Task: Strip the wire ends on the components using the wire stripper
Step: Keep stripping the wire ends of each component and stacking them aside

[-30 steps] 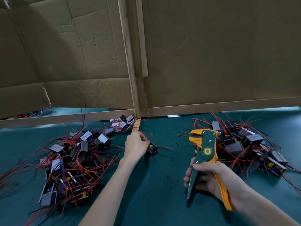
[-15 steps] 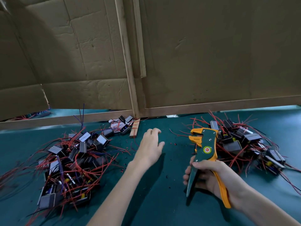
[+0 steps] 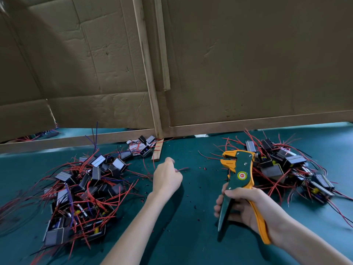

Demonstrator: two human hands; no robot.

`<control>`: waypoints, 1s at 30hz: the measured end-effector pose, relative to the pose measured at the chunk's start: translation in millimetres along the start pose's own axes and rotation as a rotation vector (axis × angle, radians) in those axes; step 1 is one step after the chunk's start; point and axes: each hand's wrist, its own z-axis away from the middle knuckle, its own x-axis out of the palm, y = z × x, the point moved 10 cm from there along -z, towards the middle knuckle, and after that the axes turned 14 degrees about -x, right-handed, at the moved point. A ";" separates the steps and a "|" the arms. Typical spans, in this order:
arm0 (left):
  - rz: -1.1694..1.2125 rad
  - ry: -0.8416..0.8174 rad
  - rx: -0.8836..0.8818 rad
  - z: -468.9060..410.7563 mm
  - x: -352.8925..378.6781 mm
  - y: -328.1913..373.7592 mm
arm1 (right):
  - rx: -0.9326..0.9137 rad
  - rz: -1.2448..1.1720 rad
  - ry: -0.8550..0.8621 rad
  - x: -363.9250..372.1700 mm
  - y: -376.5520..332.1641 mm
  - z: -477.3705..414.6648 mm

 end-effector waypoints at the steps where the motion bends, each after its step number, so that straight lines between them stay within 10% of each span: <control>1: 0.035 -0.011 0.010 -0.1 -0.4 0.1 | 0.000 0.000 0.002 0.3 -0.4 0.2; 16: 0.784 -0.348 0.257 16.4 -53.1 50.0 | -0.066 -0.007 -0.148 25.7 -21.9 11.5; 30: 0.639 -0.575 0.409 68.2 -59.2 90.3 | -0.101 0.097 -0.261 44.7 -35.2 23.0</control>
